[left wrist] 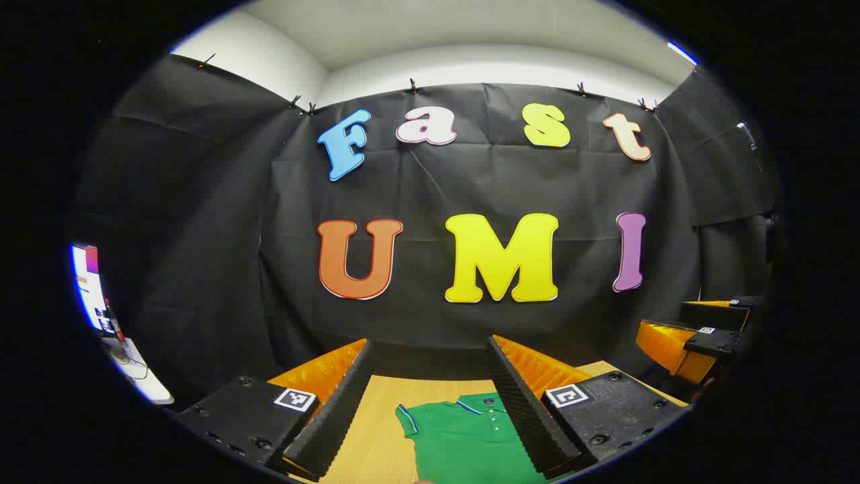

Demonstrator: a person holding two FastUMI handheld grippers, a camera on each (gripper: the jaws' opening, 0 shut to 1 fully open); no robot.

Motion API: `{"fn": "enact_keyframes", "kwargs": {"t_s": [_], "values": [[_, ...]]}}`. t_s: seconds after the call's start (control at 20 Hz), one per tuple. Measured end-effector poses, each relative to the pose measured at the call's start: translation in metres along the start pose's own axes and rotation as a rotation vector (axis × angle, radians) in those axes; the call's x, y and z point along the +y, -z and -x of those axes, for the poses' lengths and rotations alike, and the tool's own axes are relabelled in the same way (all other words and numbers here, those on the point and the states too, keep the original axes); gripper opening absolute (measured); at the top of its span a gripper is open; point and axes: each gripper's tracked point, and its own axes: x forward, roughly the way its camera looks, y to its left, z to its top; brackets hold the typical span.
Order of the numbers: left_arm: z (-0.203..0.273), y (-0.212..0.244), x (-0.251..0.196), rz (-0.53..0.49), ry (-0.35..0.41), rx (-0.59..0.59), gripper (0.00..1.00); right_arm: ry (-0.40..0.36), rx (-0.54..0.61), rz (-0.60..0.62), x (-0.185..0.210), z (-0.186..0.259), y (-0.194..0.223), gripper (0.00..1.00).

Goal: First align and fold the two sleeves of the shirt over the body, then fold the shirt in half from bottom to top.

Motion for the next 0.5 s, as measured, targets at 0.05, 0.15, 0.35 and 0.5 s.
{"fn": "enact_keyframes", "kwargs": {"t_s": [0.05, 0.15, 0.35, 0.5], "values": [[-0.006, 0.001, -0.002, -0.002, 0.002, -0.001, 1.0, 0.0, 0.001, -0.002, -0.001, -0.004, -0.001, 0.97], [-0.013, 0.001, -0.008, 0.008, 0.018, 0.0, 1.0, 0.001, -0.001, 0.003, -0.004, -0.011, -0.003, 0.95], [-0.028, 0.004, -0.018, 0.004, 0.032, 0.005, 1.0, -0.002, 0.02, 0.01, -0.01, -0.022, 0.002, 0.96], [-0.031, 0.009, -0.025, 0.005, 0.035, 0.019, 1.0, -0.003, 0.036, 0.012, -0.015, -0.027, 0.006, 0.97]]}}
